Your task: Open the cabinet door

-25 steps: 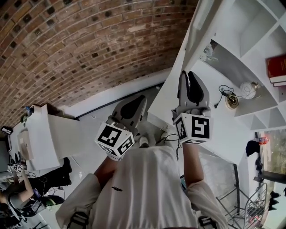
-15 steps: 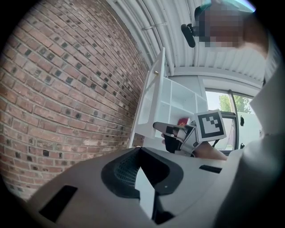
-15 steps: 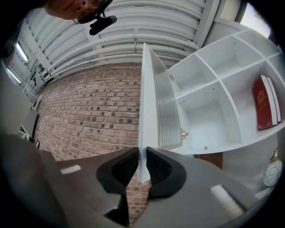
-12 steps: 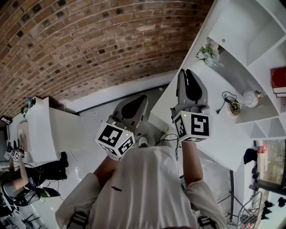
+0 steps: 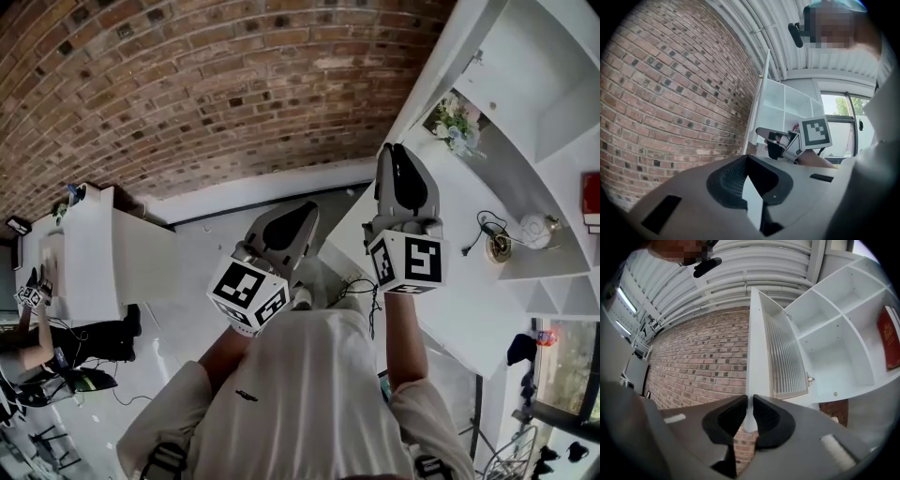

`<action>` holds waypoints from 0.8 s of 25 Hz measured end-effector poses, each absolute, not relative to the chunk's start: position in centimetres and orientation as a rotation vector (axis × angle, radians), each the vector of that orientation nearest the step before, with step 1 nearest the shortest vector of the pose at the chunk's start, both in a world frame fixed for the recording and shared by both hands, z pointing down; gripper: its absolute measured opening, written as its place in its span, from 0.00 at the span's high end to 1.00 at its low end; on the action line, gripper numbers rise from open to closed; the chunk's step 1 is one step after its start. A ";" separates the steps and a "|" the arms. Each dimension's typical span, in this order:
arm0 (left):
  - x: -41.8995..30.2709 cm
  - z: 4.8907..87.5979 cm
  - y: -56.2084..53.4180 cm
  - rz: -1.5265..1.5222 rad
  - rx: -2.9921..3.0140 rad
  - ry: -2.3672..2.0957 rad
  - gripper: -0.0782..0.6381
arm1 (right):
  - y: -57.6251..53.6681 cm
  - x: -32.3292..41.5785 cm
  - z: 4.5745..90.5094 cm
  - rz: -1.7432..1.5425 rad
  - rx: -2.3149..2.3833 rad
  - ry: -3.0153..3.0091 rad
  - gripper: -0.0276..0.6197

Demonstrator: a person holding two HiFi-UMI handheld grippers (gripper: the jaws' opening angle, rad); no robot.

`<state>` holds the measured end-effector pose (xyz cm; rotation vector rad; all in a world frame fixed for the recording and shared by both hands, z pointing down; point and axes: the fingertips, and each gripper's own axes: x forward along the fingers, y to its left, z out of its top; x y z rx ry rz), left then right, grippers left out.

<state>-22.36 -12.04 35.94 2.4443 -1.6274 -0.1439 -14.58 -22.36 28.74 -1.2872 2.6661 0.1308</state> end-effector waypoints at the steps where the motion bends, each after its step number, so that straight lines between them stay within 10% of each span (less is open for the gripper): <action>1: -22.4 36.0 -12.0 -0.145 2.440 -1.631 0.88 | -22.4 -14.6 28.8 0.131 -1.285 2.667 0.87; 20: -22.2 35.9 -11.7 -0.156 2.447 -1.632 0.88 | -21.9 -14.6 28.6 0.121 -1.221 2.703 0.86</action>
